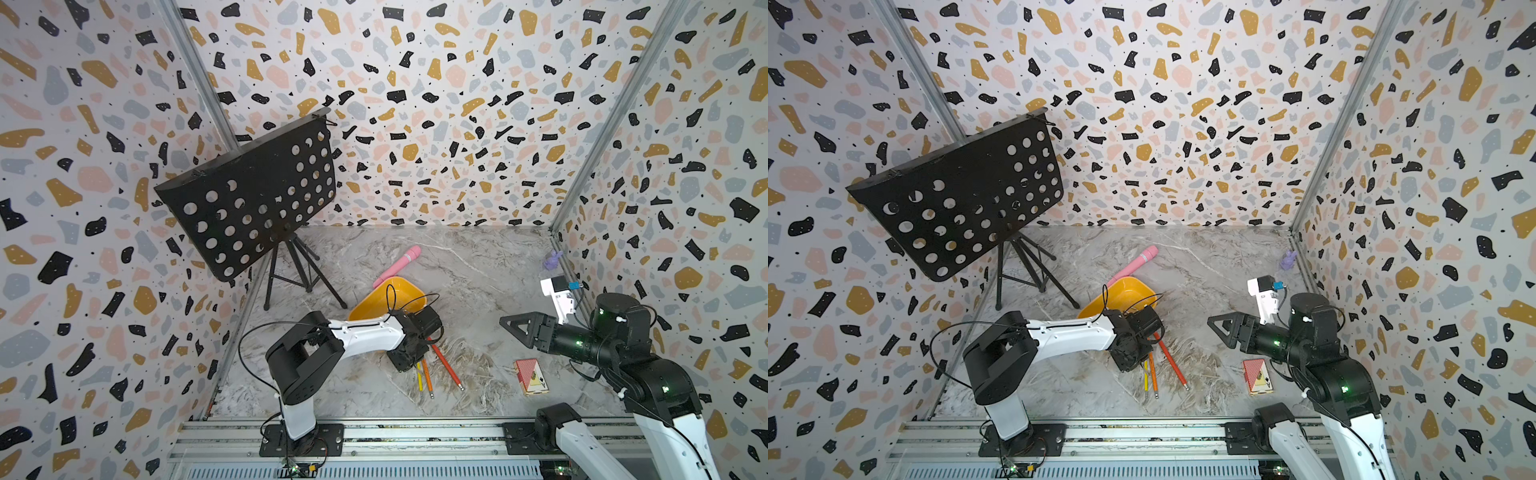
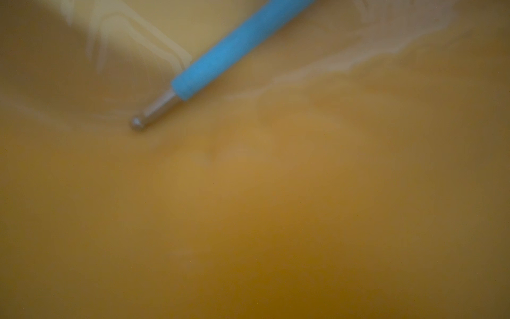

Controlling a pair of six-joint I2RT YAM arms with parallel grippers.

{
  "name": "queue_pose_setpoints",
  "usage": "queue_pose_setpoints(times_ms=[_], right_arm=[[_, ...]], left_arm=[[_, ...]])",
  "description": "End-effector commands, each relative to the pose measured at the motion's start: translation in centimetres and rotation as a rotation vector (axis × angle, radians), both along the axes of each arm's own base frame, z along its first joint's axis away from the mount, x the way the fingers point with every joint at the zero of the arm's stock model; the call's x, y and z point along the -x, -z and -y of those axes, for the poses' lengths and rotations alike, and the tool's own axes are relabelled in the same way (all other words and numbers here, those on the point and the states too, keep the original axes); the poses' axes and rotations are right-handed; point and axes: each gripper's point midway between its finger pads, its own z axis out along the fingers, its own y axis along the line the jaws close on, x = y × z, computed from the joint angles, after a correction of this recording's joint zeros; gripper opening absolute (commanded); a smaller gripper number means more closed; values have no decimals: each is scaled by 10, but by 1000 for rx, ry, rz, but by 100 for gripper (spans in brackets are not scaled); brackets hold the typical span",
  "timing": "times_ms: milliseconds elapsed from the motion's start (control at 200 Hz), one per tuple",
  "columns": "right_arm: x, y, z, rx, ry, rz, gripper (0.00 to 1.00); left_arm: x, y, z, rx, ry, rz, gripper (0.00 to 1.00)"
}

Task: Put the hex key on the desktop into the storage box
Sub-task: Pick up the Allen key from the center of the board.

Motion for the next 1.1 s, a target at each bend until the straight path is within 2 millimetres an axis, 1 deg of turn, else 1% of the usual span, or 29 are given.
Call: queue_pose_setpoints(times_ms=[0, 90, 185, 300, 441, 541, 636, 676, 766, 891, 1026, 1096], right_arm=[[4, -2, -1, -4, -15, 15, 67], [3, -2, -1, -5, -14, 14, 67], [4, -2, -1, -5, -15, 14, 68], [3, -2, -1, -4, -13, 15, 68], [3, -3, -1, -3, -12, 16, 68], [3, -4, -1, -4, -10, 20, 68], [4, -6, 0, -1, -6, 26, 67], [4, -8, 1, 1, -4, 29, 67], [4, -8, 1, 5, -4, 30, 67], [4, -8, 0, -1, -7, 30, 67], [4, -9, 0, -2, -7, 28, 67], [4, -10, 0, 0, -9, 31, 67]], left_arm=[[6, 15, -9, -35, -8, -32, 11], [6, 14, -8, -33, -2, -27, 0], [5, 9, -8, -25, 1, -16, 0], [5, -4, -6, -3, 17, 18, 0], [11, -29, 7, 52, 55, 54, 0], [11, -54, 17, 86, 111, 103, 0], [7, -79, 20, 92, 176, 160, 0], [3, -92, 17, 83, 203, 193, 0], [-13, -124, 14, 77, 293, 300, 0], [-39, -155, -7, 13, 399, 386, 0], [-70, -170, -31, -54, 504, 424, 0], [-85, -170, -44, -134, 601, 415, 0]])
